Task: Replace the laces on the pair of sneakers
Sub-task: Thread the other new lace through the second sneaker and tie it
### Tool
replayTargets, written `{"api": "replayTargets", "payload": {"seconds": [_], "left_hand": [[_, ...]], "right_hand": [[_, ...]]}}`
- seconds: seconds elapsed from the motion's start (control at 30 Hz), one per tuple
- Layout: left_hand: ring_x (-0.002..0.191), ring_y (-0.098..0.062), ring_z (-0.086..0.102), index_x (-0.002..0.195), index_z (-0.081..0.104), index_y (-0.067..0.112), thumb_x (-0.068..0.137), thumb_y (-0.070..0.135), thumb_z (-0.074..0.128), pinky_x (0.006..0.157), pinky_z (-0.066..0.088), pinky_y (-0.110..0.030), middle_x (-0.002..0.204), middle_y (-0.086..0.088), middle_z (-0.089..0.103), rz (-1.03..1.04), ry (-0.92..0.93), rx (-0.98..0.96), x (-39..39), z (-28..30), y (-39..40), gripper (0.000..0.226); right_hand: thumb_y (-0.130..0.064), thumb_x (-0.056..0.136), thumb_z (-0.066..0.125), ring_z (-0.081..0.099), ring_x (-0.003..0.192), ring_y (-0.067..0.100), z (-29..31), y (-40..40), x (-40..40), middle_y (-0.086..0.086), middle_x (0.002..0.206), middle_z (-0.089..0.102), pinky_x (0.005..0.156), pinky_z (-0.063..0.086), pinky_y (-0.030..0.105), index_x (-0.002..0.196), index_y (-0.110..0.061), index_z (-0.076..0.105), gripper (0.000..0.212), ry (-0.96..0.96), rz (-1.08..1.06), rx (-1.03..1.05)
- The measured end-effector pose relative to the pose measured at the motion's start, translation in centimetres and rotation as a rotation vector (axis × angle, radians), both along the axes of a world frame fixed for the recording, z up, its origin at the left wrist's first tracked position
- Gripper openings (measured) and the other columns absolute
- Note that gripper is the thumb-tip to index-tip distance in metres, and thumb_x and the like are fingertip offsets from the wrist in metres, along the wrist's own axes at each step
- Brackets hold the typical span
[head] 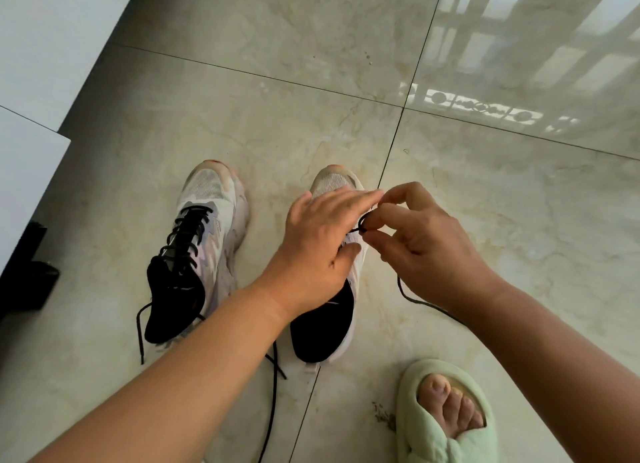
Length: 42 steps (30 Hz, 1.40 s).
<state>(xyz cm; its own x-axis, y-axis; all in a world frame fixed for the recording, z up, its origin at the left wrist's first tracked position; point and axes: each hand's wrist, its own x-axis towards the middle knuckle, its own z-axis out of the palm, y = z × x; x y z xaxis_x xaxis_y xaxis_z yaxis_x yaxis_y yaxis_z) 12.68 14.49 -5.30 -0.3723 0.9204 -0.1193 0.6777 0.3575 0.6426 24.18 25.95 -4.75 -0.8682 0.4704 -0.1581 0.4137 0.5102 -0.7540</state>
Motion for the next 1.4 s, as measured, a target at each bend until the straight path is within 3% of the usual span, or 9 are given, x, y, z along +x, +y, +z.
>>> {"api": "replayTargets", "payload": {"seconds": [0.2, 0.3, 0.4, 0.6, 0.8, 0.9, 1.0, 1.1, 1.4], "left_hand": [[0.099, -0.014, 0.050, 0.098, 0.069, 0.020, 0.067, 0.047, 0.076, 0.093, 0.030, -0.033, 0.093, 0.005, 0.054, 0.229, -0.039, -0.061, 1.5, 0.0, 0.0, 0.042], [0.088, -0.018, 0.049, 0.076, 0.063, 0.023, 0.073, 0.034, 0.076, 0.087, 0.038, -0.039, 0.082, 0.003, 0.051, 0.330, -0.171, -0.008, 2.6, 0.0, 1.1, 0.017], [0.078, -0.014, 0.045, 0.058, 0.047, 0.033, 0.083, 0.021, 0.068, 0.084, 0.042, -0.046, 0.071, 0.010, 0.044, 0.386, -0.333, 0.034, 2.9, 0.6, 1.7, 0.035], [0.073, -0.019, 0.062, 0.083, 0.067, 0.008, 0.087, 0.032, 0.053, 0.079, 0.047, -0.044, 0.072, 0.000, 0.065, 0.304, -0.247, 0.051, 0.2, 1.1, -2.6, 0.029], [0.078, -0.014, 0.056, 0.080, 0.066, 0.009, 0.092, 0.036, 0.051, 0.077, 0.044, -0.033, 0.072, 0.007, 0.059, 0.298, -0.132, 0.019, -1.0, 1.5, -5.1, 0.033], [0.071, -0.015, 0.060, 0.083, 0.070, 0.009, 0.088, 0.028, 0.057, 0.070, 0.047, -0.035, 0.070, 0.002, 0.065, 0.322, -0.162, 0.046, -1.0, 1.7, -4.4, 0.023], [0.061, -0.012, 0.062, 0.085, 0.074, 0.014, 0.085, 0.021, 0.066, 0.062, 0.049, -0.035, 0.066, 0.004, 0.067, 0.307, -0.198, 0.066, -0.6, 1.8, -3.1, 0.010], [0.062, -0.010, 0.059, 0.077, 0.074, 0.016, 0.082, 0.020, 0.070, 0.061, 0.046, -0.032, 0.065, 0.006, 0.065, 0.296, -0.153, 0.079, -0.6, 2.0, -2.1, 0.007], [0.075, -0.019, 0.063, 0.083, 0.075, 0.014, 0.083, 0.018, 0.067, 0.072, 0.050, -0.040, 0.077, -0.002, 0.068, 0.321, -0.124, 0.028, -2.0, 1.6, -3.7, 0.008]], "right_hand": [[-0.017, 0.084, 0.066, 0.047, 0.060, 0.001, 0.7, 0.6, -0.8, -0.011, 0.068, 0.053, 0.056, 0.034, 0.010, 0.077, -0.023, 0.069, 0.010, 0.115, -0.161, -0.233], [-0.010, 0.086, 0.062, 0.053, 0.052, -0.001, 1.3, 0.5, -1.3, -0.010, 0.056, 0.060, 0.050, 0.037, 0.007, 0.076, -0.014, 0.067, 0.012, 0.153, -0.181, -0.437], [-0.008, 0.086, 0.062, 0.055, 0.052, 0.001, 1.2, 0.9, -1.5, -0.004, 0.058, 0.062, 0.051, 0.038, 0.008, 0.077, -0.011, 0.066, 0.011, 0.168, -0.185, -0.385], [-0.010, 0.089, 0.056, 0.055, 0.066, 0.028, -1.4, 3.5, -0.5, 0.002, 0.072, 0.059, 0.060, 0.045, 0.036, 0.086, -0.005, 0.064, 0.010, -0.025, -0.118, 0.290], [-0.011, 0.093, 0.047, 0.055, 0.073, 0.035, -2.7, 4.0, -0.3, 0.010, 0.096, 0.058, 0.059, 0.034, 0.031, 0.098, -0.005, 0.064, 0.019, -0.352, -0.059, 0.550], [0.001, 0.083, 0.049, 0.063, 0.072, 0.036, -0.8, 2.1, -0.9, 0.011, 0.112, 0.061, 0.059, 0.051, 0.039, 0.110, -0.003, 0.064, 0.031, -0.031, -0.064, 0.462], [-0.002, 0.073, 0.042, 0.066, 0.081, 0.014, 1.3, -0.9, -1.7, 0.004, 0.110, 0.066, 0.067, 0.053, 0.023, 0.114, -0.007, 0.063, 0.046, 0.239, 0.198, 0.156], [0.005, 0.075, 0.052, 0.064, 0.078, 0.007, 1.2, -1.5, -1.8, 0.001, 0.090, 0.071, 0.070, 0.051, 0.017, 0.109, -0.008, 0.066, 0.038, 0.170, 0.255, -0.082], [-0.006, 0.087, 0.056, 0.063, 0.078, 0.033, -2.4, 3.0, 1.0, 0.014, 0.077, 0.068, 0.067, 0.050, 0.039, 0.090, -0.003, 0.070, 0.015, -0.252, -0.081, 0.162]]}}
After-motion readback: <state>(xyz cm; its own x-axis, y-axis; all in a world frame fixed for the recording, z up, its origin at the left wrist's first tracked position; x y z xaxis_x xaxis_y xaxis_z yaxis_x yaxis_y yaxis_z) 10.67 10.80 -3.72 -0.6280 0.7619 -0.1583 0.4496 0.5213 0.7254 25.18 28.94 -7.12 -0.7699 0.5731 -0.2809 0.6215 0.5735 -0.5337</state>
